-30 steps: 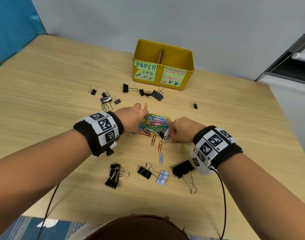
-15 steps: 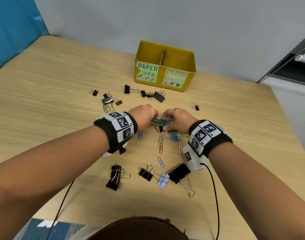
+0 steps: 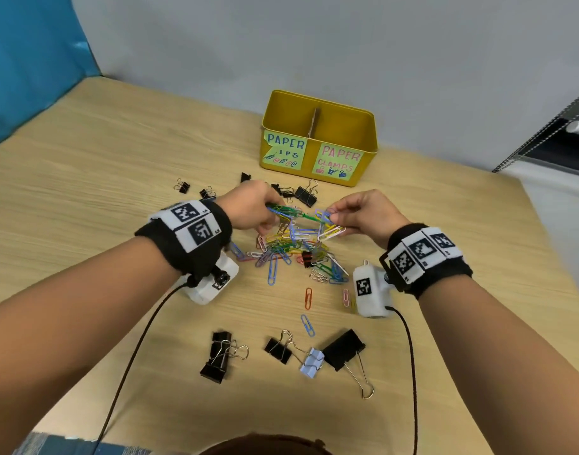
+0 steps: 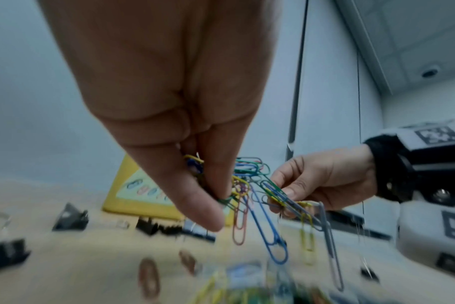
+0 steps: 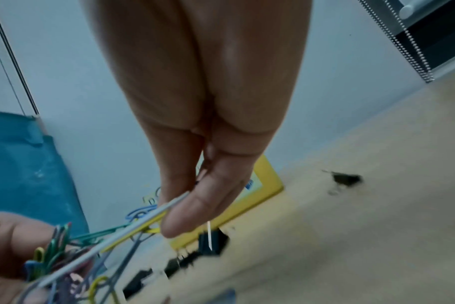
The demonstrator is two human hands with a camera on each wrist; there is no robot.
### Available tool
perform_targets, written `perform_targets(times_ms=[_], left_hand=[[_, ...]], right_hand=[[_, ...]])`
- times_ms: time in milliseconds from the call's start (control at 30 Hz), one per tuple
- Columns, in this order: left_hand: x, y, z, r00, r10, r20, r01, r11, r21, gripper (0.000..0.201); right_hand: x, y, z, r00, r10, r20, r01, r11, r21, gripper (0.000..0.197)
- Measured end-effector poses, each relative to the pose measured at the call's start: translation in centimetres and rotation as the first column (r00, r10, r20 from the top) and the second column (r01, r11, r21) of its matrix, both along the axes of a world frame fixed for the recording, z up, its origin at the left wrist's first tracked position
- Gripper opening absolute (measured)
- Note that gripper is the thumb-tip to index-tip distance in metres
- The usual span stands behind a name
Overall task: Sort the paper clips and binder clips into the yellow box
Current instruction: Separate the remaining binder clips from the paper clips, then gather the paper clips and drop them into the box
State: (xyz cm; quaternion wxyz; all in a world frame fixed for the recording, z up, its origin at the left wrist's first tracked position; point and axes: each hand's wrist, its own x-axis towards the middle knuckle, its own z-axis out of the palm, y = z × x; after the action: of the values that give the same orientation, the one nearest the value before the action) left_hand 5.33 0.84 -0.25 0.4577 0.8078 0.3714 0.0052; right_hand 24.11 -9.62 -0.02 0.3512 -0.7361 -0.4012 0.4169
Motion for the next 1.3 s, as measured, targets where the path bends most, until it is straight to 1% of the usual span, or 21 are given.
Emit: perform_targets(times_ms=[133, 200, 267, 367, 467, 567, 633, 667, 733, 767, 800, 900, 933, 967, 1000, 1033, 1067, 1133, 1200, 1233, 1300], left_hand=[[0.5, 2.0, 1.9, 0.978, 0.098, 0.185, -0.081, 0.992, -0.098, 0.029], [1.1, 3.4, 3.3, 0.958, 0.143, 0.248, -0.118, 0.986, -0.114, 0.035], [2.0, 5.0, 5.1, 0.936, 0.168, 0.308, -0.146, 0.985, -0.093, 0.033], [3.6, 7.5, 6.9, 0.891, 0.243, 0.384, -0.249, 0.968, -0.036, 0.032], [5.6, 9.6, 7.5, 0.862, 0.328, 0.386, -0.363, 0.932, 0.019, 0.029], [7.0, 10.6, 7.4, 0.893, 0.333, 0.302, -0.409, 0.881, 0.237, 0.03], [7.5, 10.6, 7.1, 0.943, 0.286, 0.168, -0.331, 0.844, 0.423, 0.033], [7.6, 10.7, 6.8, 0.964, 0.253, 0.085, -0.262, 0.84, 0.476, 0.035], [7.5, 10.9, 6.6, 0.977, 0.206, -0.049, -0.157, 0.859, 0.487, 0.044], [7.2, 10.9, 6.7, 0.977, 0.201, -0.075, -0.142, 0.866, 0.48, 0.047], [6.8, 10.7, 6.9, 0.977, 0.202, -0.061, -0.147, 0.858, 0.493, 0.046], [5.0, 8.6, 6.4, 0.977, 0.155, 0.143, -0.208, 0.819, 0.535, 0.022], [4.4, 7.4, 5.9, 0.98, 0.099, 0.171, -0.174, 0.843, 0.509, 0.014], [3.8, 6.2, 5.1, 0.988, 0.023, 0.151, -0.09, 0.884, 0.458, 0.013], [3.3, 5.0, 4.2, 0.993, -0.08, 0.089, 0.039, 0.918, 0.394, 0.015], [2.9, 3.9, 3.3, 0.98, -0.2, -0.004, 0.191, 0.927, 0.323, 0.017], [2.4, 2.7, 2.5, 0.941, -0.322, -0.102, 0.337, 0.909, 0.245, 0.02], [1.6, 0.5, 1.2, 0.814, -0.511, -0.277, 0.551, 0.83, 0.086, 0.036], [1.3, -1.3, 0.3, 0.704, -0.592, -0.393, 0.654, 0.756, 0.033, 0.043], [1.2, -2.1, 0.0, 0.682, -0.595, -0.426, 0.674, 0.737, 0.049, 0.04], [1.4, -3.0, -0.4, 0.684, -0.57, -0.455, 0.673, 0.734, 0.092, 0.032]], right_hand=[[0.2, 2.2, 3.6, 0.997, -0.024, -0.075, 0.034, 0.991, 0.129, 0.021], [0.4, 4.0, 5.7, 0.993, -0.051, -0.107, 0.071, 0.979, 0.192, 0.023], [0.9, 6.2, 7.5, 0.99, -0.072, -0.121, 0.101, 0.963, 0.25, 0.024], [1.4, 9.9, 9.6, 0.978, -0.134, -0.161, 0.181, 0.928, 0.326, 0.025], [1.6, 13.7, 10.1, 0.967, -0.219, -0.13, 0.252, 0.899, 0.357, 0.028], [1.9, 17.3, 8.6, 0.943, -0.331, 0.015, 0.307, 0.89, 0.338, 0.026], [1.5, 18.6, 7.3, 0.925, -0.346, 0.158, 0.293, 0.913, 0.286, 0.016], [1.1, 18.9, 6.9, 0.927, -0.3, 0.226, 0.248, 0.941, 0.231, 0.021], [0.5, 18.6, 6.3, 0.935, -0.147, 0.322, 0.114, 0.986, 0.118, 0.033], [0.3, 17.9, 6.3, 0.934, -0.103, 0.343, 0.074, 0.993, 0.095, 0.036], [0.2, 16.9, 6.4, 0.928, -0.099, 0.359, 0.065, 0.992, 0.105, 0.037], [-0.5, 12.6, 6.4, 0.899, -0.156, 0.41, 0.06, 0.97, 0.237, 0.025], [-0.8, 10.9, 6.3, 0.893, -0.126, 0.432, 0.024, 0.972, 0.234, 0.019], [-1.0, 9.4, 5.9, 0.885, -0.054, 0.463, -0.033, 0.984, 0.177, 0.015], [-1.4, 7.8, 5.5, 0.87, 0.063, 0.489, -0.106, 0.993, 0.06, 0.013], [-1.5, 6.5, 5.1, 0.845, 0.215, 0.489, -0.183, 0.977, -0.114, 0.014], [-1.7, 5.2, 4.4, 0.814, 0.365, 0.452, -0.251, 0.922, -0.294, 0.018], [-1.9, 3.3, 3.3, 0.756, 0.542, 0.366, -0.32, 0.795, -0.516, 0.019], [-2.3, 1.8, 2.7, 0.745, 0.583, 0.324, -0.332, 0.746, -0.578, 0.014], [-2.5, 1.1, 2.4, 0.74, 0.602, 0.301, -0.342, 0.721, -0.603, 0.012], [-3.3, 0.5, 2.0, 0.705, 0.667, 0.24, -0.372, 0.637, -0.675, 0.017]])
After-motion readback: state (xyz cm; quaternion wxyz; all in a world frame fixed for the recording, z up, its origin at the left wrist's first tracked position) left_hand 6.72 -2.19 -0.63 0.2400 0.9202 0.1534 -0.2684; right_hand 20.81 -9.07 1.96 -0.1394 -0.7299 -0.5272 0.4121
